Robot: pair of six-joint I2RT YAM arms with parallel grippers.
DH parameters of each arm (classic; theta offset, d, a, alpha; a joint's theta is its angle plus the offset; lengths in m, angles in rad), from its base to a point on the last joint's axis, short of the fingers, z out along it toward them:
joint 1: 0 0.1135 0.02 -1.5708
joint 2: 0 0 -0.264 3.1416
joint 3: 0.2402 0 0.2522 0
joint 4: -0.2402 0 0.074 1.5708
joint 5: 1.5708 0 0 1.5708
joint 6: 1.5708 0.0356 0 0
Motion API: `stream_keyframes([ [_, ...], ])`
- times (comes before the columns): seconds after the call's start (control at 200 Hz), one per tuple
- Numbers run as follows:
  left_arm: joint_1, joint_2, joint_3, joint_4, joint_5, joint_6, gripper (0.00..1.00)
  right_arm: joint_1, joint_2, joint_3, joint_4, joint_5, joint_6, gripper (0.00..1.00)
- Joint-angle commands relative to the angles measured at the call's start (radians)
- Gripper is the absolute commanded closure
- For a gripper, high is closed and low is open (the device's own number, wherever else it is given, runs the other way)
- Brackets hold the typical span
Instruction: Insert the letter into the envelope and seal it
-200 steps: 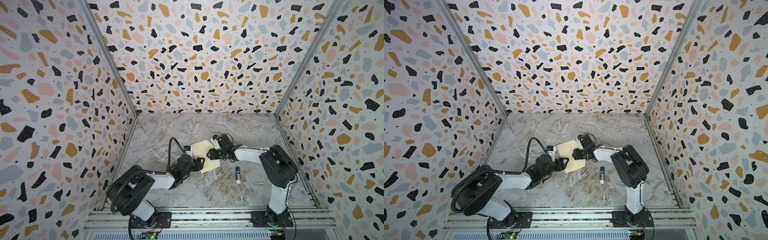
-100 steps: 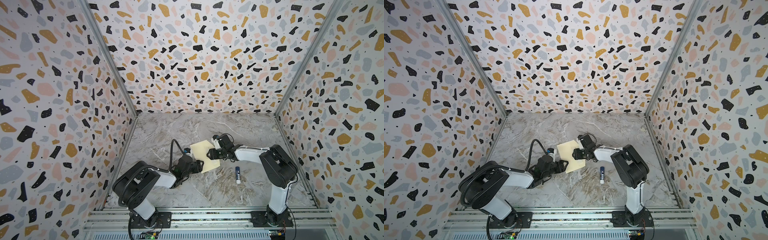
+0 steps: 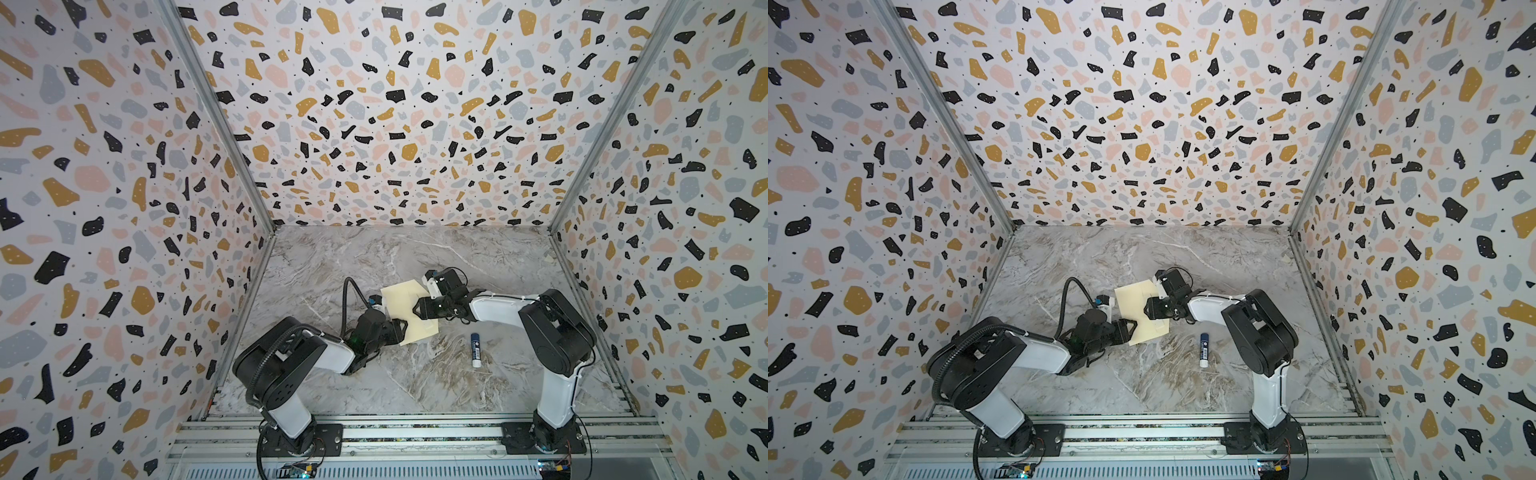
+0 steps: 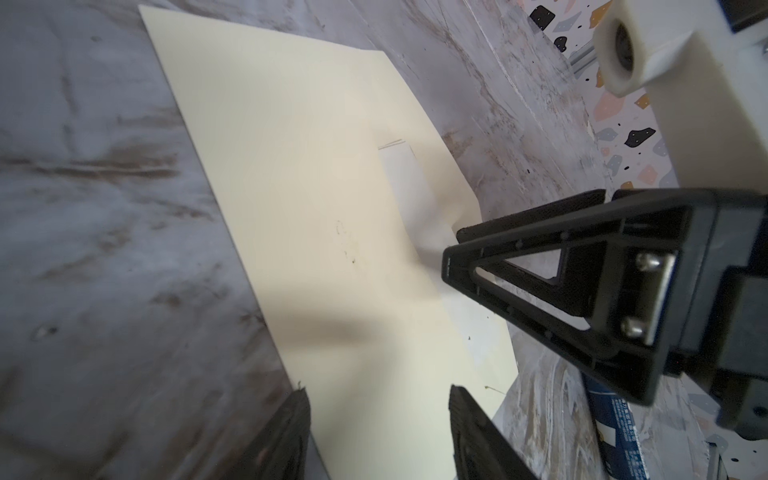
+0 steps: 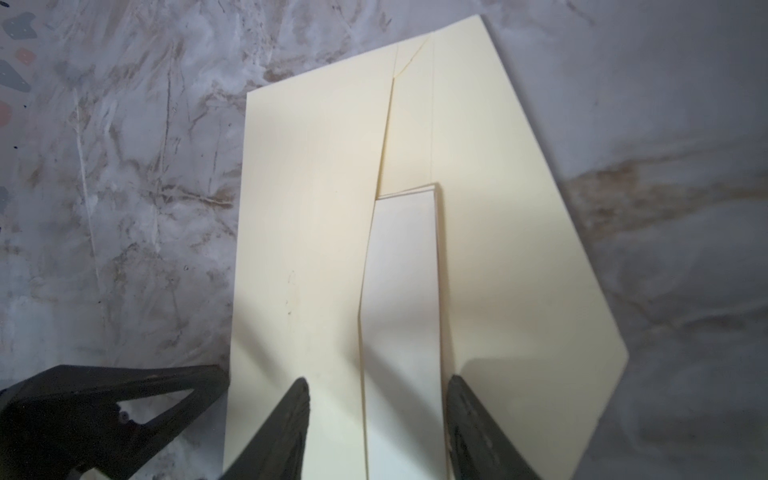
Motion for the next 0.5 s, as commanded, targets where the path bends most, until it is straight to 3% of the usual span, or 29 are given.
stream_keyframes([
  [0.0, 0.001, 0.028, 0.012, 0.010, 0.020, -0.004, 0.45, 0.003, 0.009, -0.016, -0.019, -0.025, 0.012, 0.46],
  [0.491, 0.001, 0.043, 0.006, 0.038, 0.026, -0.014, 0.46, 0.014, 0.011, -0.025, -0.007, -0.037, 0.031, 0.46],
])
